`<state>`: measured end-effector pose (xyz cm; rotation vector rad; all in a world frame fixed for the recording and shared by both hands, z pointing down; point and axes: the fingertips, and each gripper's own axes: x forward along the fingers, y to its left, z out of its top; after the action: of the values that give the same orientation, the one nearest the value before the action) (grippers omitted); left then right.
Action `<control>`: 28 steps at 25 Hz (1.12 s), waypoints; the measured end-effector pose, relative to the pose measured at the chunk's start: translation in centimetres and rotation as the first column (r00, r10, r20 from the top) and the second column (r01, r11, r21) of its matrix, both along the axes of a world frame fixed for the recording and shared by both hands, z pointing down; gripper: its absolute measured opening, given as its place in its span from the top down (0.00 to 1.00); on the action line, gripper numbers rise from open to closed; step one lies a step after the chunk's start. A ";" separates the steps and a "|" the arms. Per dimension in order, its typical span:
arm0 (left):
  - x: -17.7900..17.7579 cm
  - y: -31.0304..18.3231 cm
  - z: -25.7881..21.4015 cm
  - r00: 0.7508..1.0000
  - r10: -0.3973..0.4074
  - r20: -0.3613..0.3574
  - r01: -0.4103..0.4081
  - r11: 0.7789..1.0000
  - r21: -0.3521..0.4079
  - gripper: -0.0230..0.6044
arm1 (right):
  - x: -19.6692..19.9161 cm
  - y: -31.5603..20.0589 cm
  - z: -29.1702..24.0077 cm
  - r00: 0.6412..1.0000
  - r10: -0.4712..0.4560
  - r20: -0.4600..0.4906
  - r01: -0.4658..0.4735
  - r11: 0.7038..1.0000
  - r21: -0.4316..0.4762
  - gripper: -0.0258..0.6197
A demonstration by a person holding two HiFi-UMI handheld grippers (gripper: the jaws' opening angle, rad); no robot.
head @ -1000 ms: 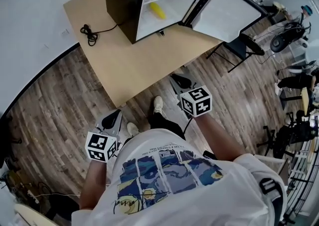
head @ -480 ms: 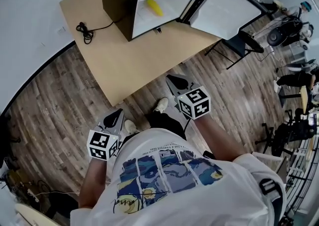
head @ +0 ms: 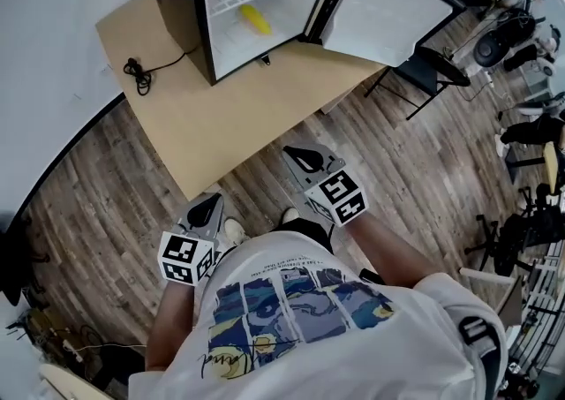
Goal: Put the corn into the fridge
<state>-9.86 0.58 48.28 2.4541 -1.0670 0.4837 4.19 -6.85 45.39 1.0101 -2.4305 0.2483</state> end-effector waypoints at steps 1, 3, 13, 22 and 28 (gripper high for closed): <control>0.9 -0.2 -0.2 1.000 0.005 0.002 -0.005 1.000 0.002 0.95 | 0.3 0.2 -0.1 1.000 -0.011 0.004 0.011 1.000 0.004 0.94; 2.6 -0.5 -0.4 1.000 0.014 0.008 -0.014 1.000 -0.004 0.95 | 0.9 0.5 -0.1 0.999 -0.024 0.025 0.024 1.000 -0.003 0.94; 10.9 -1.5 -1.0 0.997 0.064 0.052 -0.064 0.998 -0.009 0.95 | 7.8 2.8 0.4 0.997 -0.062 0.043 0.063 0.998 -0.019 0.94; 16.2 -3.8 0.3 0.992 0.086 0.088 -0.084 0.996 -0.030 0.95 | 14.2 1.6 1.0 0.997 -0.026 0.066 0.027 0.999 -0.025 0.94; 20.5 -6.8 0.8 0.992 0.083 0.096 -0.083 0.997 -0.001 0.95 | 19.9 1.0 1.0 0.998 0.024 0.058 -0.024 1.000 -0.003 0.94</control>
<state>10.62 -6.27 49.04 2.5075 -1.0064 0.6330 24.08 -5.82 46.35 1.0457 -2.4705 0.2923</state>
